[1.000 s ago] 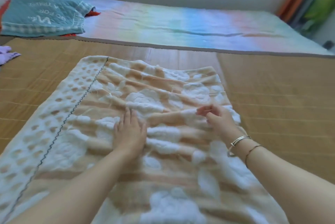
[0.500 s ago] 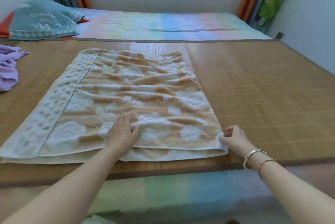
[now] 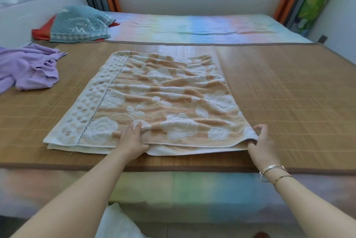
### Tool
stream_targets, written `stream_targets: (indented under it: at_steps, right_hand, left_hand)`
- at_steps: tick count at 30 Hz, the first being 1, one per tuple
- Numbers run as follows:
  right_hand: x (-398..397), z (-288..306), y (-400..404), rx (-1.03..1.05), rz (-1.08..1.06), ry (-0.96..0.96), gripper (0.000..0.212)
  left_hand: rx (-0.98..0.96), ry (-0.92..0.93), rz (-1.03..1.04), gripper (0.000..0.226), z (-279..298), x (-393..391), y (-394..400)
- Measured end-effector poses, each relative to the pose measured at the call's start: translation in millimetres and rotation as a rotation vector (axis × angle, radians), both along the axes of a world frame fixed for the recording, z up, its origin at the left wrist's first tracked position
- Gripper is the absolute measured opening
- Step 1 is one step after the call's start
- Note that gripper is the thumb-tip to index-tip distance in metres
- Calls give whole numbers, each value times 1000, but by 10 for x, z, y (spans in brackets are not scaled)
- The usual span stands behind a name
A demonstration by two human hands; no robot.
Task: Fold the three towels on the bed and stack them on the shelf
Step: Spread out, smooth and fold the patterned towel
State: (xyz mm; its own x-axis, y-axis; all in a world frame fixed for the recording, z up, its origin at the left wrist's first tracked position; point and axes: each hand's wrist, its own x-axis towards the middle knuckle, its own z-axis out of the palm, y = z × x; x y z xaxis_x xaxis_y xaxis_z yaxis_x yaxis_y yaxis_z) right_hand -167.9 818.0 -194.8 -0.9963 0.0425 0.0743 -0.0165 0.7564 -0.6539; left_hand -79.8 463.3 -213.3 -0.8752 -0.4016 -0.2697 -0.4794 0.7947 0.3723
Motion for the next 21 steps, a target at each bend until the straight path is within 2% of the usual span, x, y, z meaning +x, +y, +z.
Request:
stream_targets:
  at_steps: [2, 6, 7, 10, 13, 18, 21]
  right_hand:
    - [2, 95, 122, 149, -22, 44, 45]
    - [6, 194, 268, 720, 59, 31, 57]
    - [11, 163, 262, 800, 92, -3, 58]
    - [48, 41, 233, 826, 115, -34, 58]
    - [67, -119, 213, 876, 207, 161, 66]
    - [85, -94, 127, 899, 323, 355, 56]
    - [84, -86, 126, 913, 347, 369, 55]
  left_hand:
    - [-20, 6, 5, 89, -26, 15, -14]
    - [-56, 0, -12, 74, -75, 75, 33]
    - [-89, 12, -43, 69, -68, 96, 77]
    - [-310, 105, -183, 64, 0, 160, 219]
    - [-550, 167, -312, 60, -19, 208, 241]
    - [-631, 130, -302, 42, 45, 214, 244]
    - [-640, 108, -323, 37, 134, 201, 285]
